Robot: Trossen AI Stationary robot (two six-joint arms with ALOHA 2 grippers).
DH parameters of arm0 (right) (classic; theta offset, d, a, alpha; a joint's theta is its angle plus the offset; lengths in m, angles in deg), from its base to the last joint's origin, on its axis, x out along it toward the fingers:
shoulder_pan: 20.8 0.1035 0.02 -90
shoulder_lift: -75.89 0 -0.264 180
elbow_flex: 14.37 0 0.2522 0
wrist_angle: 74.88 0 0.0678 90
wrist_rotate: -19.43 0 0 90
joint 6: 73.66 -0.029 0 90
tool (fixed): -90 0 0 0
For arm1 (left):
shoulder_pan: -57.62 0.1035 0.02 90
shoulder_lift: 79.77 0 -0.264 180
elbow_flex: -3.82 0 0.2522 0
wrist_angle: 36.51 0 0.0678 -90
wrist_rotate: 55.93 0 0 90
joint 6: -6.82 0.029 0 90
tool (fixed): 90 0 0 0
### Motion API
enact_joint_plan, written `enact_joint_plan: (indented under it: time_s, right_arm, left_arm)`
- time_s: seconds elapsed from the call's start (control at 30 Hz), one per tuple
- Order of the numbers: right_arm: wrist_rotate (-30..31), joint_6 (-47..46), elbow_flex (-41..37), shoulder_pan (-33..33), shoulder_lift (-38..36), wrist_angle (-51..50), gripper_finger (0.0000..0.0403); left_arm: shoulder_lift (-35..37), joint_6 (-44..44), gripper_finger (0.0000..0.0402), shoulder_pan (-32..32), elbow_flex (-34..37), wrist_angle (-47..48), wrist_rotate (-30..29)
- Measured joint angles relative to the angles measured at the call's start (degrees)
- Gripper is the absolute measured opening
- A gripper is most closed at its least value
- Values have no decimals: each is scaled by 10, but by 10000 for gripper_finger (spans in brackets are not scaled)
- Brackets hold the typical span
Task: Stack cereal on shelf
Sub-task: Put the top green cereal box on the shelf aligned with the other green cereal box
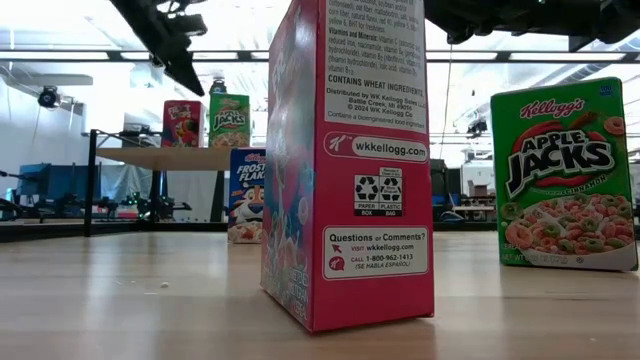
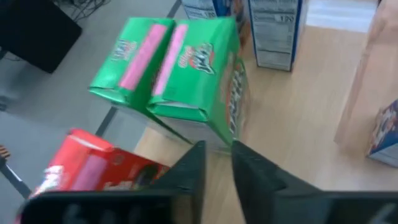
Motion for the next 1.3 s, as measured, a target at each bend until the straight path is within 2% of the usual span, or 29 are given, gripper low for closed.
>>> enact_joint_plan:
  time_s: [0.13, 0.33, 0.7, 0.87, 0.93, 1.1, 1.3]
  right_arm:
    - [0, 0, 0, 0, 0, 0, 206]
    - [0, 0, 0, 0, 0, 0, 206]
    - [0, 0, 0, 0, 0, 0, 206]
    - [0, 0, 0, 0, 0, 0, 206]
    - [0, 0, 0, 0, 0, 0, 206]
    - [0, 0, 0, 0, 0, 0, 206]
    - [0, 0, 0, 0, 0, 0, 206]
  left_arm:
    - [-6, 0, 6, 0, 20, -28, 0]
    - [-19, 1, 14, 0, 26, -53, 2]
    - [-16, -8, 1, -1, 26, -40, 3]
    - [-9, -36, 1, -11, 26, -39, 76]
    - [-8, -50, 1, -19, 28, -51, 86]
    - [-9, -50, 1, -25, 52, -84, 77]
    - [-9, -54, 1, -25, 56, -111, 5]
